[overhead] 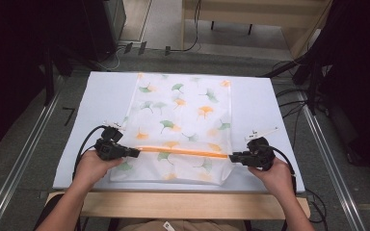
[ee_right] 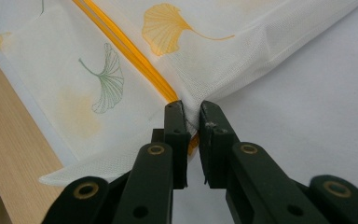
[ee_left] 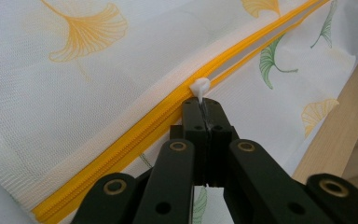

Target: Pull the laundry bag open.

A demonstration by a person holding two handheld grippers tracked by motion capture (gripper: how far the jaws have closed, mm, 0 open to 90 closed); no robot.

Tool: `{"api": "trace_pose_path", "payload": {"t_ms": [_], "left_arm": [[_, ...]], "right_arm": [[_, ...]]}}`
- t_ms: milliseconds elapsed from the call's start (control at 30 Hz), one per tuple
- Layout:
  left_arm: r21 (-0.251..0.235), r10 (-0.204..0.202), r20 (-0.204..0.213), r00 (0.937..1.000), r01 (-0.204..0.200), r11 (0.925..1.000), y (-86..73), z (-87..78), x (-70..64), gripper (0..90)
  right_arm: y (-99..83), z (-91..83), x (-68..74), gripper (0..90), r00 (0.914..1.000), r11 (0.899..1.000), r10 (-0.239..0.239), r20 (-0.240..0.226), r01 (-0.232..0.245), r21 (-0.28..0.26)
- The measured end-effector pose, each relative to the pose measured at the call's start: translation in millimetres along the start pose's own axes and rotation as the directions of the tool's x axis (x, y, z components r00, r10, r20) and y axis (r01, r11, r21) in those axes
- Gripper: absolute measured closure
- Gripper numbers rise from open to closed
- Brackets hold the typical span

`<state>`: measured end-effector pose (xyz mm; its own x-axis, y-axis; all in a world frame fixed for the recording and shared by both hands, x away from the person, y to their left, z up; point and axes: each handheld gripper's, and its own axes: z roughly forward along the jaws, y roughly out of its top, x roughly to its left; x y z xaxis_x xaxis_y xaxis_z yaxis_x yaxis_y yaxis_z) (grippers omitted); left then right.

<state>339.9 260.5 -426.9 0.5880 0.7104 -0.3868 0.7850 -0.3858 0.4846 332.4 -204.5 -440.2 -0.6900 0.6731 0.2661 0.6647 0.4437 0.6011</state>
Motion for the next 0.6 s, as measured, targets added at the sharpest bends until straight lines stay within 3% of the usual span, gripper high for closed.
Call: {"api": "trace_pose_path", "payload": {"t_ms": [600], "left_arm": [[-0.003,-0.007,0.006,1.0,0.007,1.0,-0.7,-1.1,2.1,90.0]], "right_arm": [[0.1,-0.3,-0.2,84.4,1.0,1.0,-0.004,-0.004,0.004,-0.004]]}}
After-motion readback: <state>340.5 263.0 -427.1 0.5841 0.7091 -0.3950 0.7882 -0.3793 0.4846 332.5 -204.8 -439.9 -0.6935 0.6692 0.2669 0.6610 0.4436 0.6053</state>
